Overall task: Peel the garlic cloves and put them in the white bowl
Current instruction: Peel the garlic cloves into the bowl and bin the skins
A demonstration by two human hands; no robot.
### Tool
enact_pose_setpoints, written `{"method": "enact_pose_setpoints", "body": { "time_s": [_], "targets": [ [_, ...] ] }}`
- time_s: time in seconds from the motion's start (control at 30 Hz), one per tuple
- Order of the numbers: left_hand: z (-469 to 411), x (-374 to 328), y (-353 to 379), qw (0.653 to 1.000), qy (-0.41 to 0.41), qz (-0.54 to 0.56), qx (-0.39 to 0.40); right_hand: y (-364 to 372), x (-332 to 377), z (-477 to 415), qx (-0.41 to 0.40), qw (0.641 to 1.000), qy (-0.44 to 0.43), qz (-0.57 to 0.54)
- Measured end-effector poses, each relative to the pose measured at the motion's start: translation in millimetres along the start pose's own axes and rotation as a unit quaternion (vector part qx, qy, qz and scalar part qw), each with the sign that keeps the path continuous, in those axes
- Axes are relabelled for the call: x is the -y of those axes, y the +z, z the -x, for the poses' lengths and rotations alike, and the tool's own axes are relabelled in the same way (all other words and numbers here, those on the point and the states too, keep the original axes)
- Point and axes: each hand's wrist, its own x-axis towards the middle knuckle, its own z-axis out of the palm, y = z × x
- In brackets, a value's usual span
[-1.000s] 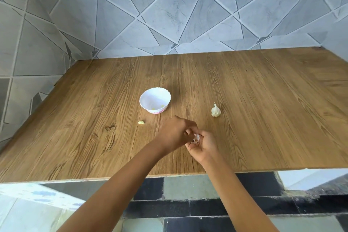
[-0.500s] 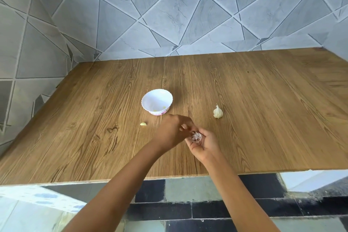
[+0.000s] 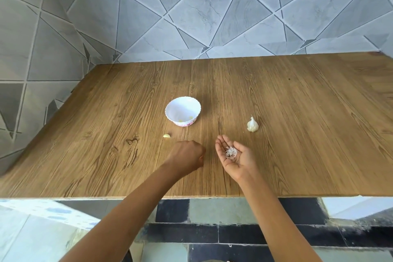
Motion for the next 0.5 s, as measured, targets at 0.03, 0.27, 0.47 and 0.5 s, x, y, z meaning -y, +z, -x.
{"method": "enact_pose_setpoints", "body": {
  "time_s": [0.03, 0.27, 0.47, 0.5],
  "targets": [
    [-0.7, 0.4, -1.5, 1.0, 0.002, 0.028, -0.012, -0.1, -0.2, 0.6, -0.002, 1.0, 0.0, 0.001],
    [-3.5, -10.5, -31.7, 0.977, 0.072, 0.187, -0.072, 3.2, -10.9, 0.7, -0.017, 1.0, -0.001, 0.009],
    [1.8, -33.7, -40.5, 0.994, -0.001, 0.013, -0.113, 6.0, -13.7, 2.5, -0.008, 1.0, -0.002, 0.011],
    [3.5, -32.6, -40.1, 0.991, -0.005, 0.052, -0.124, 5.6, -13.4, 2.4, -0.007, 1.0, -0.001, 0.013]
  ]
}}
